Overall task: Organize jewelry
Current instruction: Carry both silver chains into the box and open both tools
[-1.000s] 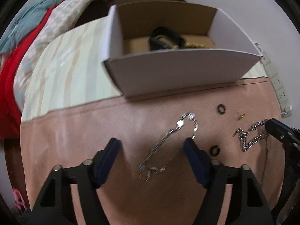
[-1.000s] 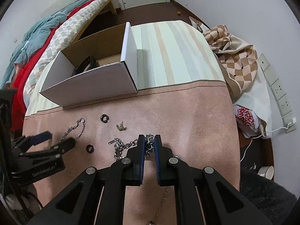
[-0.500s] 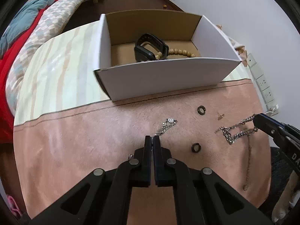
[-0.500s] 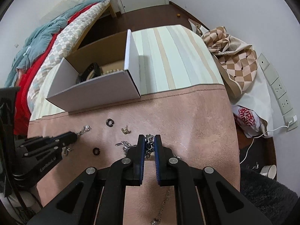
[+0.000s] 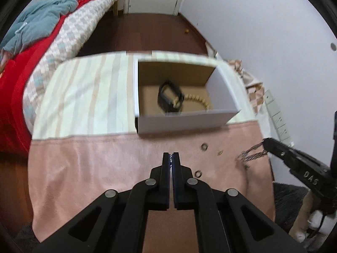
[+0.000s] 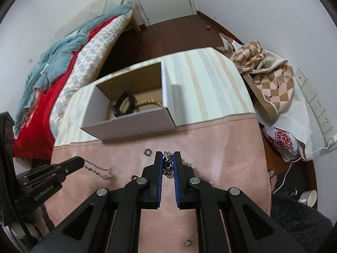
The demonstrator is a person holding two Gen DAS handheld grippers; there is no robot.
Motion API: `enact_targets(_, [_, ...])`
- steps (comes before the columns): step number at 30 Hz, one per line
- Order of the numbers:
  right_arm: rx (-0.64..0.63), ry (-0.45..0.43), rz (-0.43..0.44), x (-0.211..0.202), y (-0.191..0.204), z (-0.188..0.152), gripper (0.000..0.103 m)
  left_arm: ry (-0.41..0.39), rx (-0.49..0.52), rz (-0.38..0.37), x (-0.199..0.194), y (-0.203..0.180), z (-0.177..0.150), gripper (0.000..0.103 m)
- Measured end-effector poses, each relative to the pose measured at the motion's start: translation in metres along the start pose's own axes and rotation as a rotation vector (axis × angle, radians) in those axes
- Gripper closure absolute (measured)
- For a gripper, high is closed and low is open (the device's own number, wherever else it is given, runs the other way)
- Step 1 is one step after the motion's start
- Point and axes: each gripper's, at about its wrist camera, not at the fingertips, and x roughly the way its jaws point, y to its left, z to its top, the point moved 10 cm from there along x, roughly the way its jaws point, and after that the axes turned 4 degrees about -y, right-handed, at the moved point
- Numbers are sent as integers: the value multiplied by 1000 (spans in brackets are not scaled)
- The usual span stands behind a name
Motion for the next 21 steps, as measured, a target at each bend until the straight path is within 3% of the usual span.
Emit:
enact_targets(7, [-22,-49,87,-29,30,48,93,-107,-3,-66,-43,-15,60,103])
enact_targets(11, [-81,-93,96,-40,50,90,93,-154,30,-54,-48,-21,100,103])
enact_targets(15, [-125,-72,92,-19,61,125,93,-136,28,-39,-24,-11,126,103])
enact_targets(21, [-151,48,97,50,64,142,93,-42,15,5,37,13,137,103])
